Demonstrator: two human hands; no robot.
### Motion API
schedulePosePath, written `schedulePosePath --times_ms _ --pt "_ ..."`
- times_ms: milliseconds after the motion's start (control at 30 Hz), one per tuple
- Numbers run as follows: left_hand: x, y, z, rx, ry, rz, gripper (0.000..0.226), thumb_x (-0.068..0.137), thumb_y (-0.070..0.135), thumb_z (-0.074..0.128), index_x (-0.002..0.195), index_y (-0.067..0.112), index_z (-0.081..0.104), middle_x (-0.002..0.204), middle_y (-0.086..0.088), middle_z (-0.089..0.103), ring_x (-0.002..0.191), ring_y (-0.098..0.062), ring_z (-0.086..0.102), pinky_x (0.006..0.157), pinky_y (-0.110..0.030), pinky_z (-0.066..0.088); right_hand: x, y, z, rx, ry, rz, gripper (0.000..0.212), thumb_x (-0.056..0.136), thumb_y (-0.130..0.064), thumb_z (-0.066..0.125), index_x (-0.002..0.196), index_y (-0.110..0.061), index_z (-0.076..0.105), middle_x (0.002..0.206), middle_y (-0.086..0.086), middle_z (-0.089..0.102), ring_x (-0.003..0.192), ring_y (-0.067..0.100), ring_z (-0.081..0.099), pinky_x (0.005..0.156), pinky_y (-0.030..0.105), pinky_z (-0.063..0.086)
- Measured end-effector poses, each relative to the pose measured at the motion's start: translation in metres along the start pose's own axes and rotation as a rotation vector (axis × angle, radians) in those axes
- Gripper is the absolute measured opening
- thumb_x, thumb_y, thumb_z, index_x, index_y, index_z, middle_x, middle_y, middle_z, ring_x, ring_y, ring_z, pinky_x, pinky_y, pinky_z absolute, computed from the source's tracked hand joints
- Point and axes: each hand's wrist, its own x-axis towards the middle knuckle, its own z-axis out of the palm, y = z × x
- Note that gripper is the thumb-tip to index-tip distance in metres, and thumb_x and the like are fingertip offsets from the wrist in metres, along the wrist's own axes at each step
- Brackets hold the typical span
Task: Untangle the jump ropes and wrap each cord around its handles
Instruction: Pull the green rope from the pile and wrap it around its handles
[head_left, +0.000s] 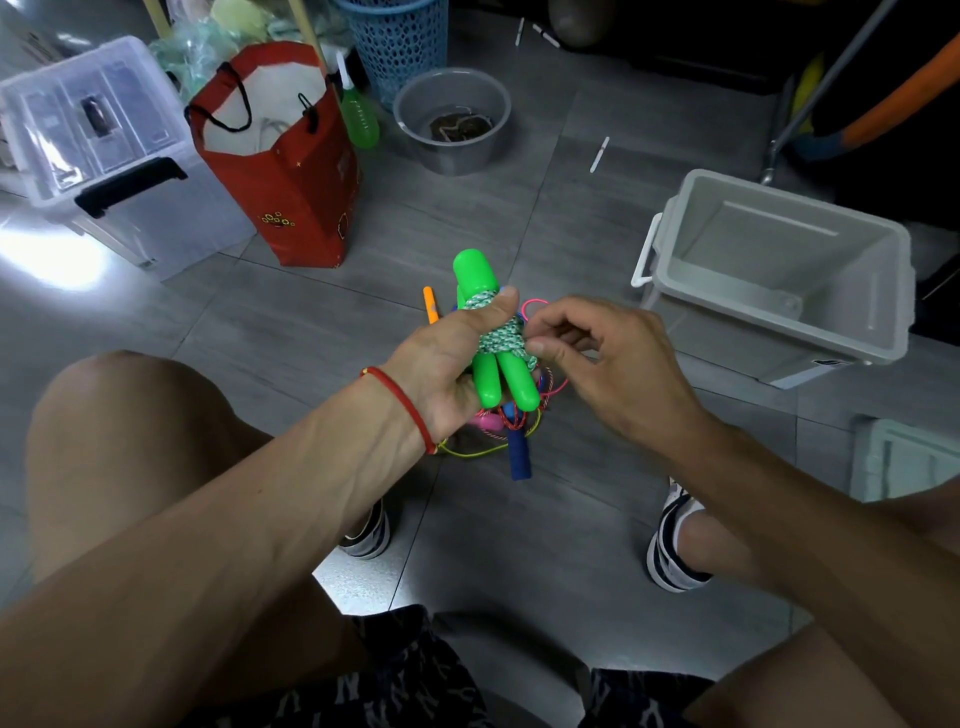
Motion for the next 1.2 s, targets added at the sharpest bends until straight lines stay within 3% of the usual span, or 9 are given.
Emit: schedulePosePath --times_ms 133,267,433,500,633,767,900,1100,1200 --pt "-0.004 0.0 0.005 -0.024 -0.01 -0.004 0.02 0.096 0.026 0.063 0.105 0.009 0.057 0.094 -0.012 0.062 0.077 -0.025 0.062 0.074 -0.04 0.059 -0.005 -0.001 0.0 -0.169 0.04 -0.184 0.006 0.09 -0.005 0.069 0.092 -0.008 0.066 0.084 0.006 0.064 0.077 0.024 0.062 0.071 0.04 0.051" --pt "-0.006 0.003 0.006 -0.1 -0.026 -0.027 0.031 0.095 0.027 0.064 0.115 0.007 0.053 0.109 -0.017 0.057 0.097 -0.03 0.058 0.098 -0.047 0.052 -0.013 0.004 0.003 -0.391 0.054 -0.373 0.022 0.086 0.004 0.071 0.107 -0.003 0.069 0.096 0.011 0.066 0.085 0.029 0.065 0.077 0.037 0.054" --pt "-0.006 -0.001 0.007 -0.114 0.037 0.027 0.038 0.092 0.028 0.069 0.118 0.004 0.056 0.105 -0.021 0.061 0.084 -0.032 0.066 0.062 -0.051 0.062 -0.014 0.002 0.004 -0.392 0.101 -0.365 0.008 0.092 -0.001 0.066 0.099 -0.004 0.069 0.091 0.009 0.066 0.082 0.025 0.063 0.077 0.033 0.051" --pt "-0.005 -0.003 0.008 -0.127 0.103 0.085 0.047 0.088 0.027 0.074 0.121 -0.001 0.058 0.097 -0.021 0.063 0.075 -0.031 0.067 0.058 -0.045 0.06 -0.013 0.0 0.01 -0.329 0.173 -0.332 0.006 0.093 -0.003 0.065 0.094 -0.003 0.071 0.09 0.009 0.068 0.081 0.024 0.066 0.077 0.033 0.054" --pt "-0.007 -0.006 0.014 -0.143 0.143 0.256 0.025 0.089 0.019 0.073 0.101 0.003 0.058 0.072 -0.012 0.061 0.052 -0.02 0.061 0.047 -0.026 0.052 -0.015 -0.007 0.014 -0.144 0.239 -0.172 0.014 0.088 -0.017 0.075 0.094 -0.004 0.075 0.098 0.006 0.071 0.09 0.018 0.069 0.086 0.028 0.053" --pt "-0.008 -0.014 0.018 -0.132 0.153 0.289 0.039 0.088 0.02 0.075 0.111 -0.007 0.06 0.091 -0.021 0.061 0.073 -0.029 0.062 0.062 -0.038 0.056 -0.01 -0.01 0.01 -0.095 0.217 -0.117 0.011 0.084 -0.016 0.078 0.081 -0.007 0.073 0.091 0.004 0.067 0.083 0.015 0.065 0.077 0.027 0.05" --pt "-0.012 -0.011 0.021 -0.126 0.143 0.318 0.037 0.089 0.02 0.074 0.114 -0.004 0.062 0.088 -0.018 0.062 0.059 -0.022 0.062 0.052 -0.029 0.054 -0.005 -0.012 0.009 -0.193 0.198 -0.208 0.01 0.084 -0.008 0.074 0.077 -0.004 0.067 0.089 0.007 0.064 0.077 0.021 0.063 0.071 0.032 0.05" --pt "-0.01 -0.008 0.016 -0.093 0.158 0.356 0.032 0.088 0.02 0.076 0.108 -0.001 0.062 0.086 -0.018 0.062 0.063 -0.023 0.062 0.055 -0.029 0.055 -0.002 -0.008 0.005 -0.517 0.124 -0.493 0.013 0.086 -0.005 0.061 0.074 -0.001 0.059 0.079 0.013 0.059 0.071 0.031 0.058 0.066 0.041 0.051" --pt "-0.011 -0.002 0.012 -0.096 0.157 0.374 0.037 0.087 0.018 0.076 0.114 -0.001 0.058 0.089 -0.019 0.06 0.065 -0.025 0.062 0.054 -0.032 0.055 -0.001 -0.004 0.002 -0.491 0.124 -0.451 0.013 0.088 -0.008 0.062 0.077 -0.001 0.061 0.083 0.012 0.06 0.075 0.03 0.06 0.069 0.041 0.051"
